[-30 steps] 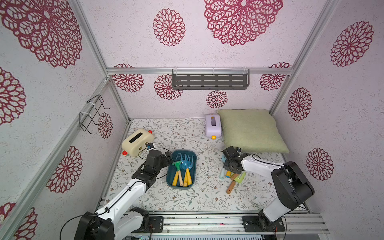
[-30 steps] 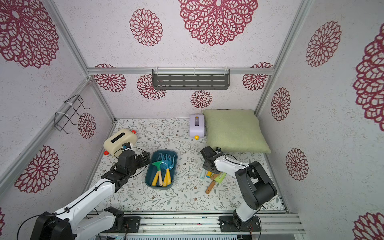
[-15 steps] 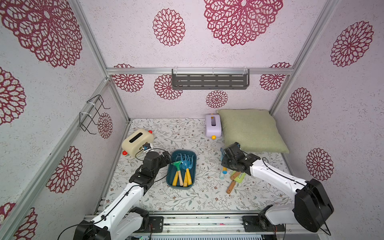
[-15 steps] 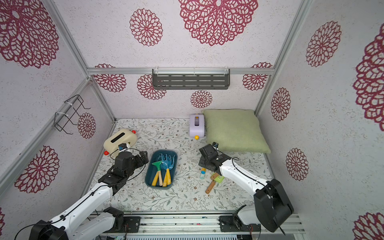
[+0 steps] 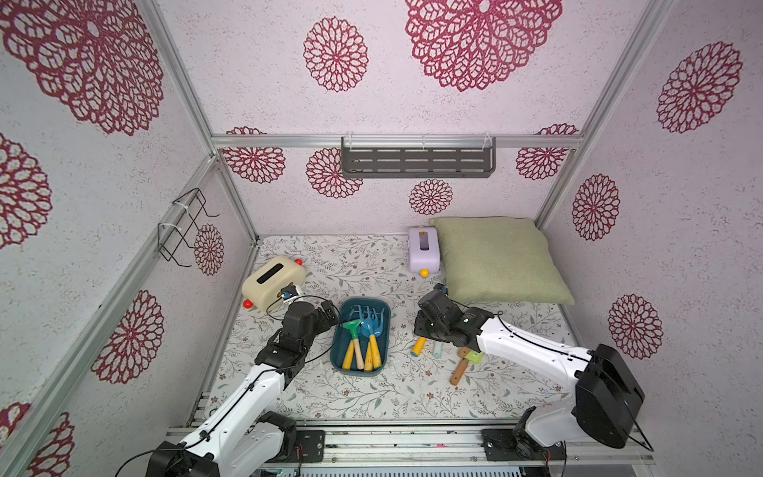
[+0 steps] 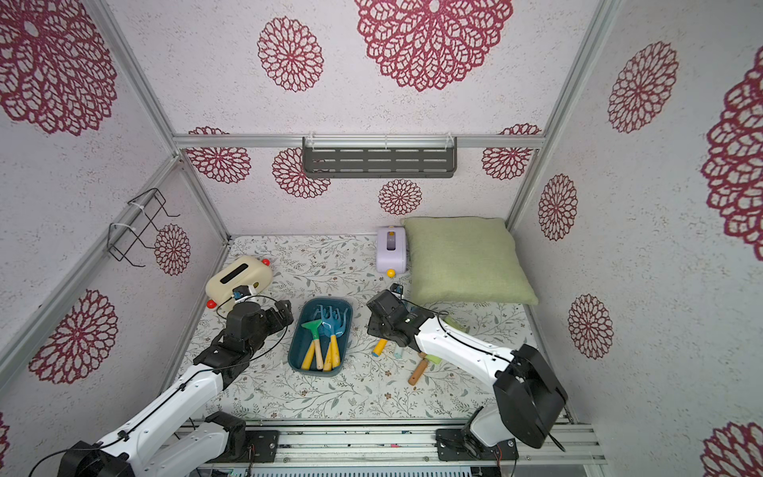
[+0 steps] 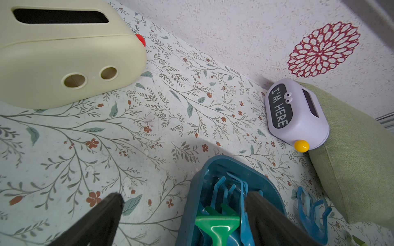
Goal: Put the rake into the storage box
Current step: Pick up the rake at the center of the board.
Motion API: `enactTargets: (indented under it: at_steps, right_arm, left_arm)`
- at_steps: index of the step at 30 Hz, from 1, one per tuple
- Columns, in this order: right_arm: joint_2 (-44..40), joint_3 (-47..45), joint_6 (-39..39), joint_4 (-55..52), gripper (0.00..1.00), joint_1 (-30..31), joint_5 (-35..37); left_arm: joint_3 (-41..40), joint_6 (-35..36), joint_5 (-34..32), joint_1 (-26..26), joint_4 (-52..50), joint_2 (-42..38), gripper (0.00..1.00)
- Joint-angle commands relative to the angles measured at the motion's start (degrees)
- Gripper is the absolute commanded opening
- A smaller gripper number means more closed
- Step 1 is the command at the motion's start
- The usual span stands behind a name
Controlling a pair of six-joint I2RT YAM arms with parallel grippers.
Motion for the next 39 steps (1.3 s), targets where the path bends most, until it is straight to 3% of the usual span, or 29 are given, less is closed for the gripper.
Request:
enactTargets:
  at_steps: [1, 5, 8, 16, 21, 29, 39]
  right_arm:
    - [4.1, 2.3, 0.5, -1.9, 0.35, -1.4, 3.7]
    - [9.5, 4.6, 1.6, -3.5, 0.35, -2.6, 4.4]
    - [12.6, 6.5, 2.2, -5.1, 0.5, -2.9, 5.3]
    - [18.3, 7.5, 4.2, -4.2, 0.49, -3.0, 3.8]
    - [21.2, 7.6, 5.4, -4.0, 0.41, -3.2, 3.5]
    - [18.5, 8.4, 5.4, -5.5, 0.07, -2.8, 4.1]
    - [9.2, 13.2, 3.1, -5.0, 0.0, 2.5, 2.4]
  left_arm:
    - [-0.5, -0.1, 0.2, 0.6, 0.7, -0.4, 0.97]
    - [-0.5, 0.0, 0.1, 0.8, 0.5, -0.6, 0.97]
    - [-0.5, 0.0, 0.2, 0.9, 0.4, -0.8, 0.97]
    - [-0.5, 0.0, 0.9, 1.1, 0.6, -0.6, 0.97]
    - [-0.6, -0.1, 1.0, 1.1, 0.7, -0.5, 0.97]
    - [-0.8, -0.2, 0.8, 1.3, 0.9, -0.7, 0.97]
    - [-1.1, -0.3, -0.4, 1.8, 0.7, -1.7, 0.97]
